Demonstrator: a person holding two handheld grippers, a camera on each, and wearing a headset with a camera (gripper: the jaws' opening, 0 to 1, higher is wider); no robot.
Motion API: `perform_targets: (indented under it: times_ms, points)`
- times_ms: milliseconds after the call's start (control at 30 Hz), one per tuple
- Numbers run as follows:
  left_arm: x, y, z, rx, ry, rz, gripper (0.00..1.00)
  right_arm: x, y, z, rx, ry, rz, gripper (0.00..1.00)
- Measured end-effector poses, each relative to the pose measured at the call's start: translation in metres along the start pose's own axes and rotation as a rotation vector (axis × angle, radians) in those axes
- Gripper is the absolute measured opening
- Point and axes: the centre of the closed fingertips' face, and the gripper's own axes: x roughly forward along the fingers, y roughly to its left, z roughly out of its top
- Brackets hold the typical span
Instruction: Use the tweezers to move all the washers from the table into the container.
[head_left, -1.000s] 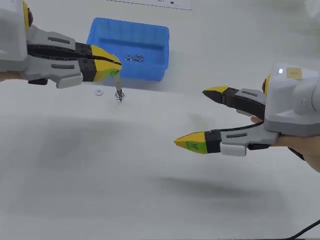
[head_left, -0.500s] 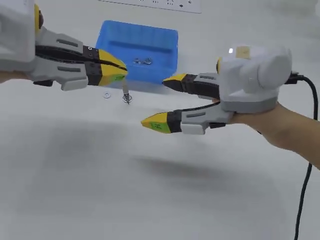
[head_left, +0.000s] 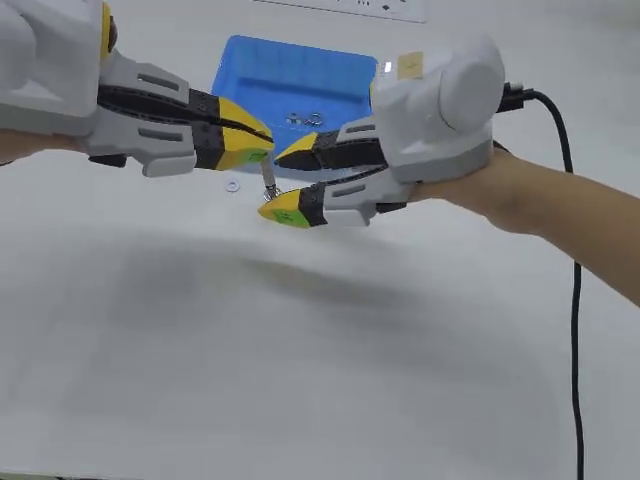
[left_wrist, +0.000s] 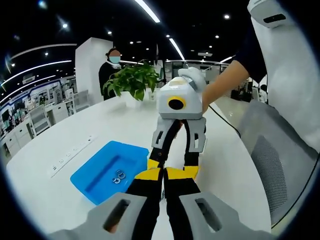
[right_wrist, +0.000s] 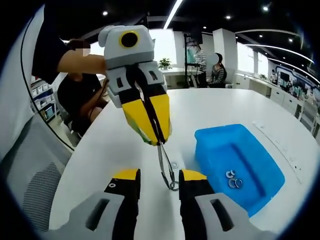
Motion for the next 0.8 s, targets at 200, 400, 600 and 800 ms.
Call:
perform_targets:
  times_ms: [200,400,600,800]
  points:
    - [0.001,0.001,-0.001,-0.002,0.005,-0.001,0.05,0.004,-0.004,-0.001,-0.030,0.026,0.031,0.24]
    - [0.003,0.002,-0.002,0.008,0.013,-0.007,0.05,0.010,-0.007,-0.008,-0.070,0.066,0.046,0.17]
    - [0.006,0.000,-0.002,0.020,0.024,-0.016,0.05,0.012,-0.007,-0.010,-0.115,0.081,0.057,0.12]
    - [0.006,-0.003,-0.003,0.014,0.027,-0.016,0.05,0.017,-0.006,-0.013,-0.128,0.082,0.077,0.11]
